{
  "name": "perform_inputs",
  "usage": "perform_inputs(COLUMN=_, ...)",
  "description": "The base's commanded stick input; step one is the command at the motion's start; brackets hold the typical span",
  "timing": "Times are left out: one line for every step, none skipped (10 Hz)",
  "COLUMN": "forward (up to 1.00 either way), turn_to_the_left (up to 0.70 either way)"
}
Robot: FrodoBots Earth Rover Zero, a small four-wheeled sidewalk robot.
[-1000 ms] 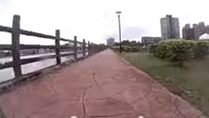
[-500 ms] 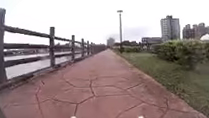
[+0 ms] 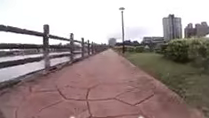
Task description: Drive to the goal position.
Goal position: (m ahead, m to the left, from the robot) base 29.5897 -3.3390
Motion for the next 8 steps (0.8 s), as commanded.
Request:
perform_inputs(forward=0.85, turn_to_the_left=0.08)
perform_inputs(forward=0.85, turn_to_the_left=0.08)
perform_inputs(forward=0.85, turn_to_the_left=0.08)
perform_inputs(forward=0.85, turn_to_the_left=0.08)
perform_inputs(forward=0.85, turn_to_the_left=0.08)
perform_inputs(forward=0.85, turn_to_the_left=0.08)
perform_inputs(forward=0.85, turn_to_the_left=0.08)
perform_inputs(forward=0.85, turn_to_the_left=0.08)
